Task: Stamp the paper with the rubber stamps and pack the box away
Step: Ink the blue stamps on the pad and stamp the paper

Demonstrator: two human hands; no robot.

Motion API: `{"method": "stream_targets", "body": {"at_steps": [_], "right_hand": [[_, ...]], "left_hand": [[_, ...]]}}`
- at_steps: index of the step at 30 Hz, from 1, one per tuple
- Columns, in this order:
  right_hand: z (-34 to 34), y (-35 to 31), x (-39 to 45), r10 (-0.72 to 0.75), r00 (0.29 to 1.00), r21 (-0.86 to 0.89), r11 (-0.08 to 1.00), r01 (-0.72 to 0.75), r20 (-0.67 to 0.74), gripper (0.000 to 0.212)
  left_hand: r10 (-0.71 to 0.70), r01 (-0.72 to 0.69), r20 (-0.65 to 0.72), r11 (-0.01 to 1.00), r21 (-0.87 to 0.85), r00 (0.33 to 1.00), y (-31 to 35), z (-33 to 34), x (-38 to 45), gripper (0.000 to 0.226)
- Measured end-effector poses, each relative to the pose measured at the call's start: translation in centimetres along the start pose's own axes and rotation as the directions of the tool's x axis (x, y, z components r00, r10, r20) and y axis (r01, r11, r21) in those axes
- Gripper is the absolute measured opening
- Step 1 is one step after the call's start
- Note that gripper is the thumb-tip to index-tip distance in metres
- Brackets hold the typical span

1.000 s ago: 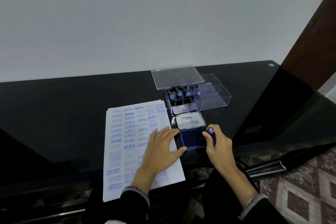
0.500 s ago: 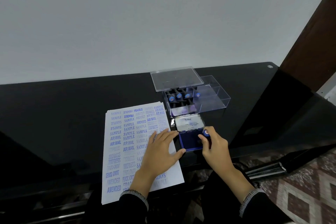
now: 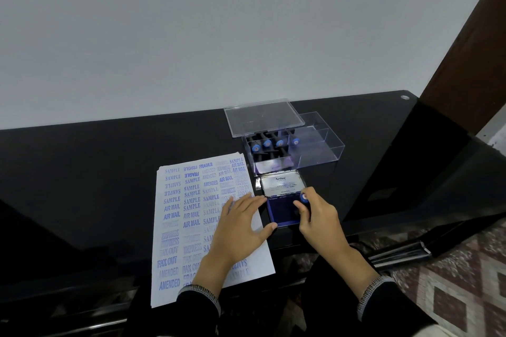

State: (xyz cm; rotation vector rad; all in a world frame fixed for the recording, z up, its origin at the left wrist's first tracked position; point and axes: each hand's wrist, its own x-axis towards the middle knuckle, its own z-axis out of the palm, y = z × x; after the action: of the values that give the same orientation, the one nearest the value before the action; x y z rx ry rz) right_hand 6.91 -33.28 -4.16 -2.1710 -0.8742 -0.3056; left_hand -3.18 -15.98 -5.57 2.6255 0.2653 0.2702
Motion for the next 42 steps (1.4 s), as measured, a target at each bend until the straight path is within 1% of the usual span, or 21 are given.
{"method": "stream_targets", "body": {"at_steps": [4, 11, 15, 19, 21, 25, 29, 35, 37, 42], "right_hand": [[-0.3, 0.0, 0.6, 0.005, 0.999, 0.023, 1.000, -0.006, 0.037, 0.019], [-0.1, -0.5, -0.9, 0.035, 0.999, 0.063, 0.997, -0.032, -0.041, 0.014], [-0.3, -0.4, -0.1, 0.024, 1.000, 0.072, 0.997, -0.025, 0.014, 0.015], [-0.6, -0.2, 1.2, 0.033, 0.995, 0.104, 0.994, -0.042, 0.091, 0.020], [-0.7, -0.3, 1.3, 0.037, 0.994, 0.104, 0.993, -0.048, 0.106, 0.022], [-0.6, -0.4, 0.3, 0.035, 0.998, 0.094, 0.995, -0.039, 0.044, 0.022], [-0.4, -0.4, -0.8, 0.041, 0.999, 0.099, 0.994, -0.038, -0.026, 0.018], [0.3, -0.2, -2.3, 0.047, 0.993, 0.093, 0.995, -0.037, -0.106, 0.018], [0.3, -0.2, -2.1, 0.045, 0.994, 0.097, 0.995, -0.036, -0.096, 0.017], [-0.4, -0.4, -0.2, 0.018, 1.000, 0.088, 0.996, -0.018, -0.003, 0.020]], "left_hand": [[-0.005, 0.005, 0.005, 1.000, 0.001, 1.000, 0.1, -0.1, 0.0, 0.078], [-0.012, 0.012, 0.011, 1.000, -0.002, 1.000, 0.1, -0.1, 0.0, 0.077], [-0.015, 0.015, 0.020, 1.000, 0.002, 1.000, 0.0, -0.2, 0.0, 0.076], [-0.014, 0.014, 0.024, 1.000, 0.010, 1.000, 0.0, -0.1, 0.1, 0.077], [-0.013, 0.012, 0.023, 1.000, 0.011, 1.000, 0.0, -0.1, 0.1, 0.076], [-0.013, 0.013, 0.014, 1.000, 0.010, 1.000, 0.0, -0.1, 0.0, 0.069], [-0.003, 0.003, 0.002, 1.000, 0.002, 1.000, -0.1, 0.0, 0.0, 0.072], [-0.009, 0.009, -0.006, 1.000, -0.006, 1.000, 0.1, -0.1, -0.1, 0.065], [-0.010, 0.009, -0.004, 1.000, -0.005, 1.000, 0.1, -0.2, -0.1, 0.065], [-0.011, 0.011, -0.004, 1.000, -0.002, 1.000, 0.1, -0.2, 0.0, 0.066]]}}
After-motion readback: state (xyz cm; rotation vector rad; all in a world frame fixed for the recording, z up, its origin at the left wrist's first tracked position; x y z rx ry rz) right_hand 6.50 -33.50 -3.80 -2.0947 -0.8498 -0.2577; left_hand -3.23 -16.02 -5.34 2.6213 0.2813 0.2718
